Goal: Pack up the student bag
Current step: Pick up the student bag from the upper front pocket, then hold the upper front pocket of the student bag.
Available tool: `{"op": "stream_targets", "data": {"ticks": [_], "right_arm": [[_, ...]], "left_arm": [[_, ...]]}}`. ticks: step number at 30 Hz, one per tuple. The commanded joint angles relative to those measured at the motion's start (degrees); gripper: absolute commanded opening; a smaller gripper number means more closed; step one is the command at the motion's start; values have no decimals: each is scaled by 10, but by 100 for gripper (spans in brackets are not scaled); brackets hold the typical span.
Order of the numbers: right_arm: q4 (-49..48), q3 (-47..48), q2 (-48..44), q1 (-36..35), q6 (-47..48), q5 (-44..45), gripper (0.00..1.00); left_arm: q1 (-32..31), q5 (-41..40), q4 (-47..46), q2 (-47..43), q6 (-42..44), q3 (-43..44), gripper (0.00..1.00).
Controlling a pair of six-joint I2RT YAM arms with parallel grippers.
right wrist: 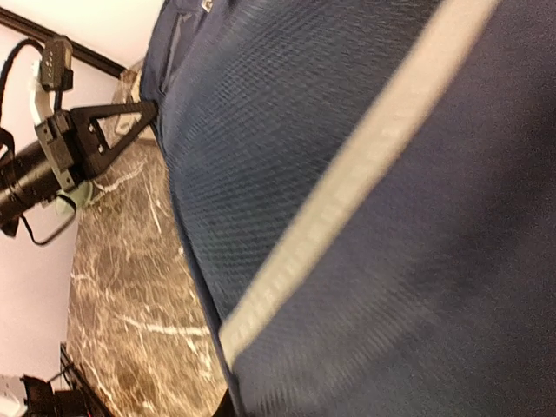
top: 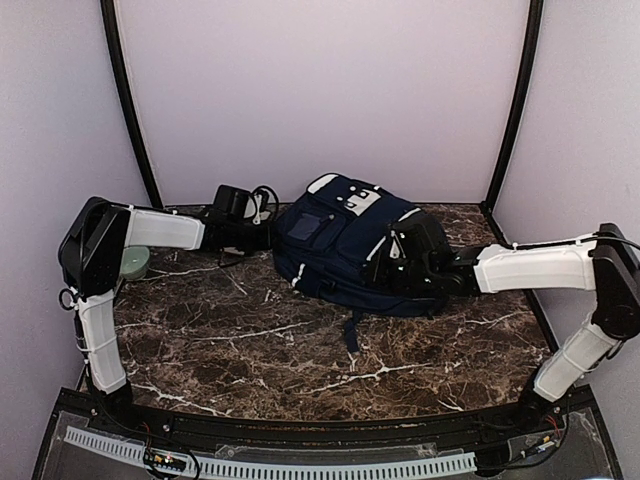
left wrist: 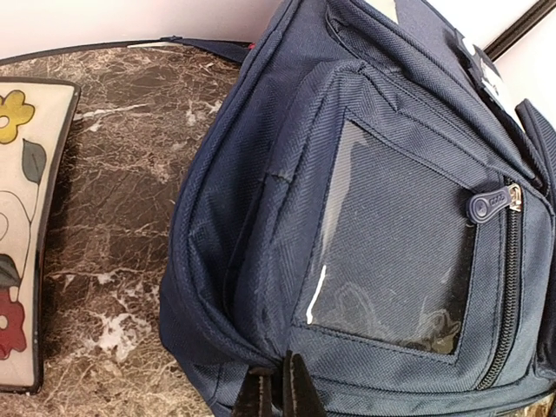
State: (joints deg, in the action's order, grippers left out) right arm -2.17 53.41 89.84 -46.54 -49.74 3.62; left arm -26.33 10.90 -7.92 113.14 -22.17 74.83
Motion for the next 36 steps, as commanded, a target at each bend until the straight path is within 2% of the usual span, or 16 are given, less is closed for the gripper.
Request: {"op": "stream_targets", "data": {"ticks": [1,11,15,17,19,20,22,23,24,26,29,33,36], "right_arm": [[144,-20,-64,37,52,-60,0],[288,0,-109,88,143,-112,0],[342,13,-114,133,190,-110,0],[343,15,-111,143,201,-104,0],[321,18,-101,143,213,-143,0],[302,18,-96,143,216,-171,0],[264,14,-91,143,215,-210,0],[256,14,-90,143,214,-216,0],[253,16,-88,143,215,-216,0],[255,22,-81,144,221,-213,0],[250,26,-72,144,225,-225,0],[235,26,-63,145,223,-244,0],[229,26,-58,146,219,-254,0]], "left_arm": [[14,-76,57,-36,61,-6,0],[17,-106,66,-49,81,-14,0],[29,-124,72,-59,85,-25,0],[33,-111,62,-66,89,-32,0],[32,-50,31,-82,107,-42,0],[32,-9,8,-94,114,-50,9],[28,66,-56,-127,119,-78,51],[22,86,-90,-146,123,-99,64],[11,93,-121,-164,137,-116,70],[-23,95,-162,-192,210,-137,74],[-102,105,-162,-200,342,-136,72],[-185,143,-149,-161,473,-117,72],[-235,144,-161,-121,564,-105,73]]}}
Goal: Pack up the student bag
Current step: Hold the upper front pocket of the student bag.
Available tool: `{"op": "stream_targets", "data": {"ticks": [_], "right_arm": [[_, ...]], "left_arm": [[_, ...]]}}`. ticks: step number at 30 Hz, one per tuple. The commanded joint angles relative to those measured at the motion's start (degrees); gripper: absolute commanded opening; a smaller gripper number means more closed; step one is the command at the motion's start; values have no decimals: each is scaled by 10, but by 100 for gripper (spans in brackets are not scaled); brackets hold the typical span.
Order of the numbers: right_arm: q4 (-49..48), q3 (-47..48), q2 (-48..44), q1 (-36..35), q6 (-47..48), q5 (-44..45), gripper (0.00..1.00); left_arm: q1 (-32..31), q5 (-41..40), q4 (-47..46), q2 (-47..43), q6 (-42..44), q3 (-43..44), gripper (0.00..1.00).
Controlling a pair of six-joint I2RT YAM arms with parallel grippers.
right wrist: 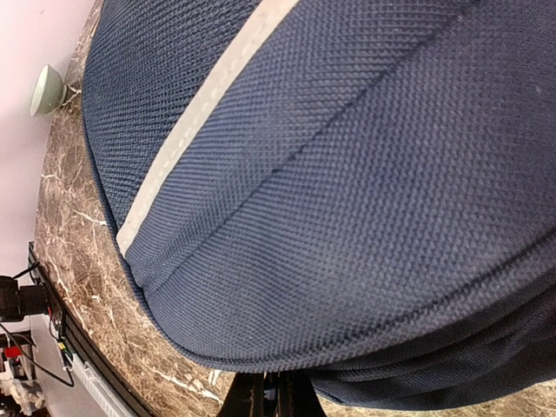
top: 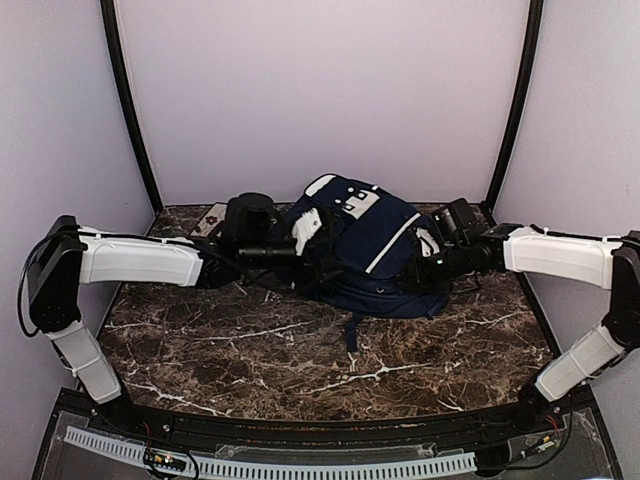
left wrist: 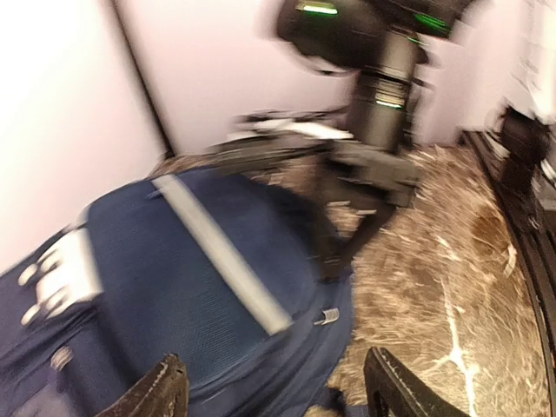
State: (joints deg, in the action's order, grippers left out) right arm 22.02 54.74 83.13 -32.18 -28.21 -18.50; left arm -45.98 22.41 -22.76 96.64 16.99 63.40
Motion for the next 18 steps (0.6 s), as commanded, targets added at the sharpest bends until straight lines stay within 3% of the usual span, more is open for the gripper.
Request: {"op": "stream_targets", "data": {"ticks": [1,5,8,16,18], "right_arm": [[-15,12,10,3,4,-37,0],[-15,12,10,4,4,-43,0],[-8,13,6,5,5,-40,0],[4,16,-6,11,8,-41,0],[4,17,-9,13,9,-36,0]], "left_arm": [[-53,18,-20,62,206,13,74],[-85,-86,-46,130,274,64,78],[-88,-127,-66,164,277,106,74],[-93,-183,-97,217,294,135,44],[-96,-196,-102,224,303,137,26]]}}
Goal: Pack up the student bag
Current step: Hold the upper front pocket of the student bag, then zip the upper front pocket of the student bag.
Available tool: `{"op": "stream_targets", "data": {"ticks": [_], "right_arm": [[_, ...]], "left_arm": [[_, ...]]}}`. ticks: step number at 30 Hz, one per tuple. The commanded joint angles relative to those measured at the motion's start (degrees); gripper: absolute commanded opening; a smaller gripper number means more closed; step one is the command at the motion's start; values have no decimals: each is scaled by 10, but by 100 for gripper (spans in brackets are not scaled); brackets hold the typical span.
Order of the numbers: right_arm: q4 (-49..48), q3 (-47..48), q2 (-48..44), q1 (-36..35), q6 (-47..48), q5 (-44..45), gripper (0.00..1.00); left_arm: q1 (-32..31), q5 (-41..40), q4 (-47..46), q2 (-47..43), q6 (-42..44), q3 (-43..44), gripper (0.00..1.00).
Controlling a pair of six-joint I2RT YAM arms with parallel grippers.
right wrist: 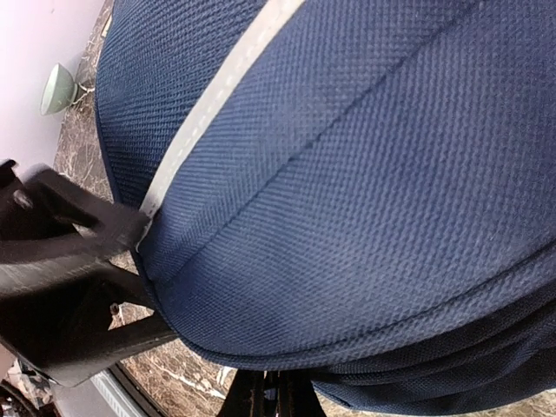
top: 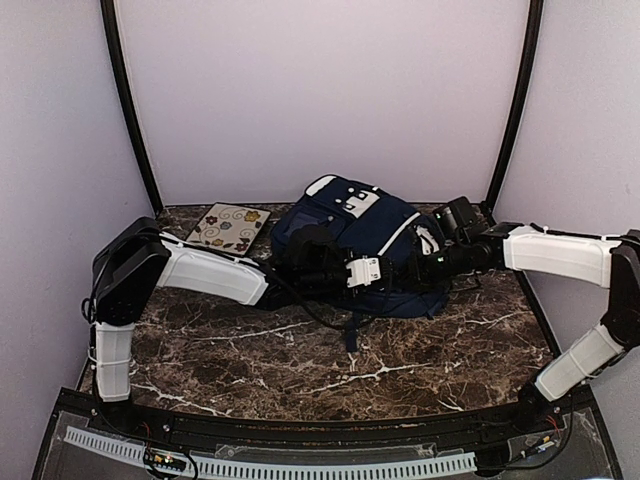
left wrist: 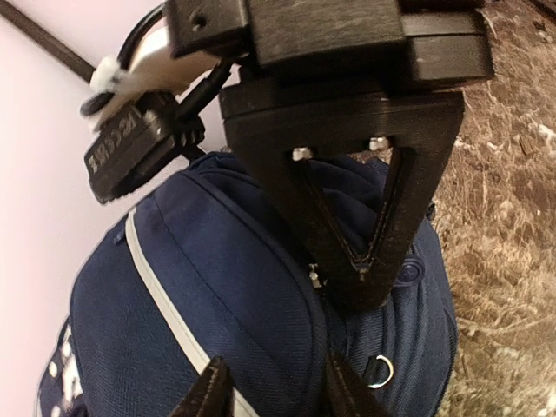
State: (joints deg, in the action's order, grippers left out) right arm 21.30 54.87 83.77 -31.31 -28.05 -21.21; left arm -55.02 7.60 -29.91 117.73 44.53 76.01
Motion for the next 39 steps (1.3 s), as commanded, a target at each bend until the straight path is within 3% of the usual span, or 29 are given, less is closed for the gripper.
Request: {"op": "stream_targets", "data": {"ticks": [1,2,3,11,17,24,28,34,35,38,39], "right_arm": [[17,16,-16,6,8,-3,0],[25,17,-18,12,8,11,0],[36,19,-18,19,10,23,0],[204,83,-32,58,72,224,0],[229,108,-25,71,102,318,0],[271,180,-2,80,147,402,0],[255,191,4,100,180,382,0],[200,173,9,88,207,200,0],[182,162,5,81,204,176,0],[138,128,-5,74,180,115,0],[125,119,-8,74,170,98,0]], "left_arm": [[-6,-54,-32,13,30,10,13],[-7,-61,-31,12,31,9,1],[-8,-67,-27,9,32,8,0],[-9,-123,-23,-72,63,-78,0],[-9,-54,19,-160,48,-160,0],[-4,-59,88,-250,64,-235,0],[17,-35,132,-296,52,-267,0],[37,-22,162,-337,31,-280,0],[33,-29,159,-341,20,-269,4],[17,-21,115,-343,-45,-231,51],[12,1,105,-338,-62,-218,62]]}}
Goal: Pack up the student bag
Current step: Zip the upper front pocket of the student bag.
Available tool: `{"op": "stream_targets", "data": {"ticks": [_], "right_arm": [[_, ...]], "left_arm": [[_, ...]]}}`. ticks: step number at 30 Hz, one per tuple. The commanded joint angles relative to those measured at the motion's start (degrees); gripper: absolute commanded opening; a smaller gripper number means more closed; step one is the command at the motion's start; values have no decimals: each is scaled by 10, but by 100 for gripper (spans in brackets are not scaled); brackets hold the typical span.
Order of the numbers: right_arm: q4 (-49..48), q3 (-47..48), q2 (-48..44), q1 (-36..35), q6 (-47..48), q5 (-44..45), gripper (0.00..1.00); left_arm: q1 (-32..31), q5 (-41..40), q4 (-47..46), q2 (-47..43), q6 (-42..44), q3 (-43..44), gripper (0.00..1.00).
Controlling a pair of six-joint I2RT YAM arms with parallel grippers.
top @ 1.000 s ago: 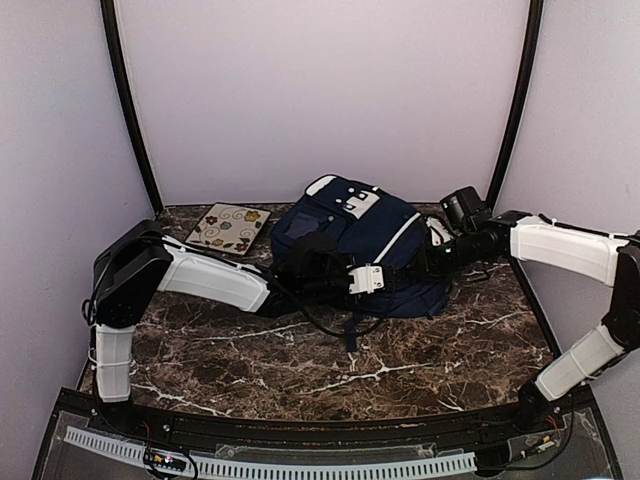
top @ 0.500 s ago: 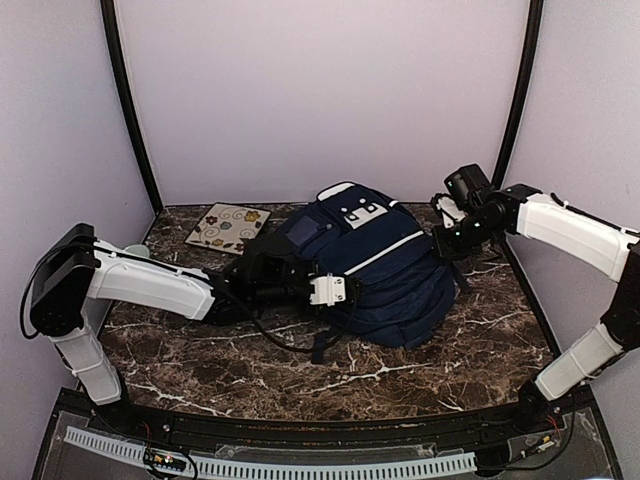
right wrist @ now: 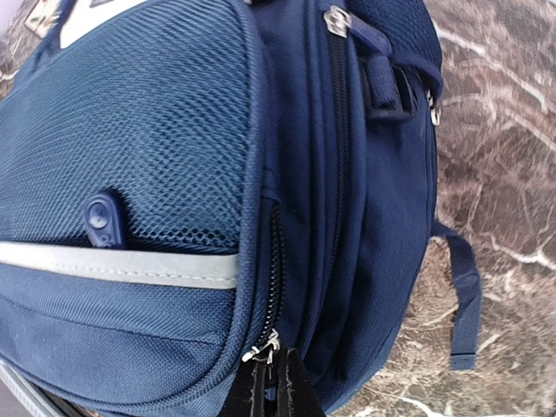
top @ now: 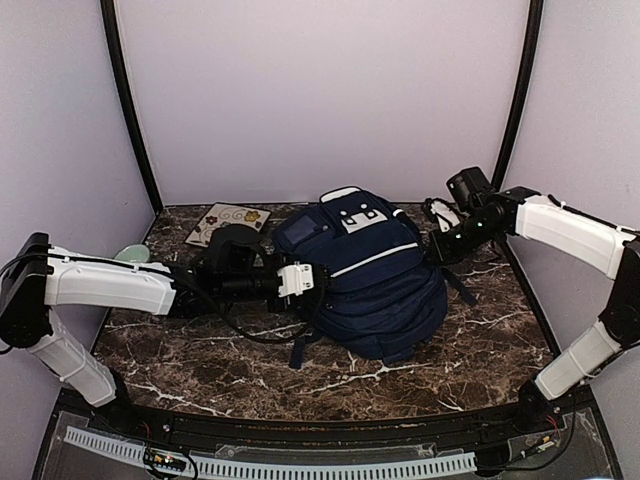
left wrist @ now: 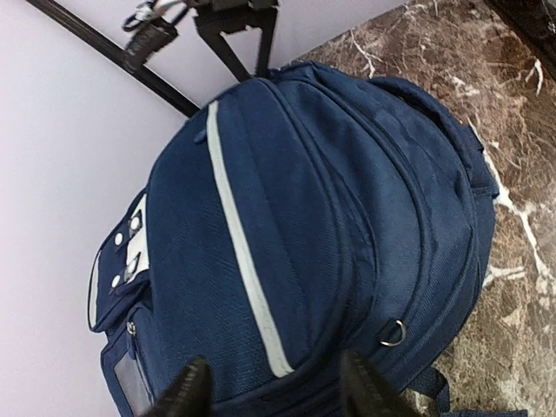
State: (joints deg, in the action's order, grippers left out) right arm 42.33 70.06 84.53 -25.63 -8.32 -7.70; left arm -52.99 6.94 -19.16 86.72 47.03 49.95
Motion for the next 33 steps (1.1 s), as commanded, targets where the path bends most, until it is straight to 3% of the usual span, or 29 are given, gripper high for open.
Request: {"op": "stream_targets", "data": {"ticks": [1,5,9,17,19,23,29,33], "right_arm": [[-101,-44,-18,17,-37,-53,0],[-152,-88,-24,15,-73,-106,0],[-158,-98,-27,15,-88,-109,0],[-176,-109,-34,15,-107,-129,0],[-177,-110,-36,16,-108,-132,0],[-155,-100,-35,17,-100,-101,0],[-46,-36,-26,30,-66,62,0],[-2,19,-28,31,-29,106,0]], "left_arm": [[-14,23,-14,-16,-104,56,68],[-42,-23,-55,94,-186,127,72],[-74,-96,-5,195,-156,237,73],[-85,-144,18,278,-130,326,73],[-85,-172,25,291,-126,336,61],[-86,-191,16,281,-123,315,3],[-86,-202,-14,221,-82,232,0],[-86,-124,-31,124,-57,123,0]]}}
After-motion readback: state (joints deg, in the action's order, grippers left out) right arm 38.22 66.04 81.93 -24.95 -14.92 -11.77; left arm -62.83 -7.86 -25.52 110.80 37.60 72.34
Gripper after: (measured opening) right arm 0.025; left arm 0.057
